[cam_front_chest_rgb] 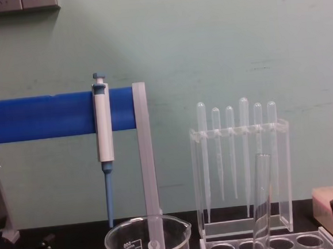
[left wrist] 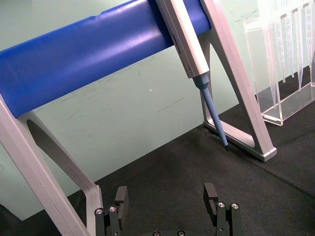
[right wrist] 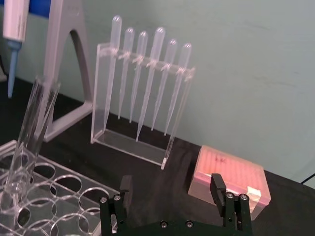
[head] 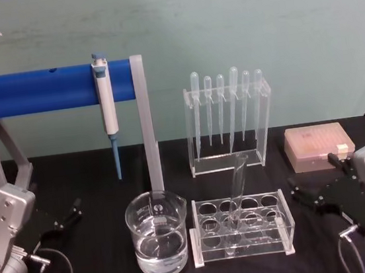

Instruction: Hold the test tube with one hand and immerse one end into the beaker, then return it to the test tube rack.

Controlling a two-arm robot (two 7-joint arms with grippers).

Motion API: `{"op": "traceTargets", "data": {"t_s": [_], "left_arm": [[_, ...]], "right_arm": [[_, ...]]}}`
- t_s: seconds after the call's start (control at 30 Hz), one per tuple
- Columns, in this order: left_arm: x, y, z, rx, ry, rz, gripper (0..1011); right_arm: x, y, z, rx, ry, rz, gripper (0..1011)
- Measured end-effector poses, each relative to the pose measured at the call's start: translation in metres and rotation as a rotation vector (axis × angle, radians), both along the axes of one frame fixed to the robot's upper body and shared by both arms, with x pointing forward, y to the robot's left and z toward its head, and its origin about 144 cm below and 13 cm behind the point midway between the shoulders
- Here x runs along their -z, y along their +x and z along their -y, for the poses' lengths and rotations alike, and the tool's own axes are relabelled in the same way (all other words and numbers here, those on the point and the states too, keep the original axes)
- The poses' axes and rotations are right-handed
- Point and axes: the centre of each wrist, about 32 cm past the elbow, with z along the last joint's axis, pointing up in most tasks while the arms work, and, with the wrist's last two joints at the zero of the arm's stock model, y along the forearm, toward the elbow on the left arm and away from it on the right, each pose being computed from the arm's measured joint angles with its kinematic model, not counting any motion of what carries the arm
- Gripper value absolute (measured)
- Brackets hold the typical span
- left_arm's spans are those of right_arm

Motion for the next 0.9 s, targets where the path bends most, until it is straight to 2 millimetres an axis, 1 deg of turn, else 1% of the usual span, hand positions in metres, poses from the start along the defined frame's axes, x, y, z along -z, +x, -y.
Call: {"op": "traceTargets", "data": {"t_s": [0.17,0.37,0.77,0.9], "left_arm": [[0.0,0.0,0.0,0.0,0.0,0.0,1000],[0.0,0.0,0.0,0.0,0.0,0.0,1000],[0.0,0.0,0.0,0.0,0.0,0.0,1000],[0.0,0.0,0.0,0.0,0.0,0.0,1000]], "right_arm": [[0.004,0.003,-0.007,0.025,-0.068,0.015,1002],[0.008,0.004,-0.01,0.076,-0.112,0.038,1002],[0.011,0.013,-0.011,0.098,-0.115,0.069,1002],[0.011,0.012,-0.011,0.097,-0.115,0.068,1002]]}}
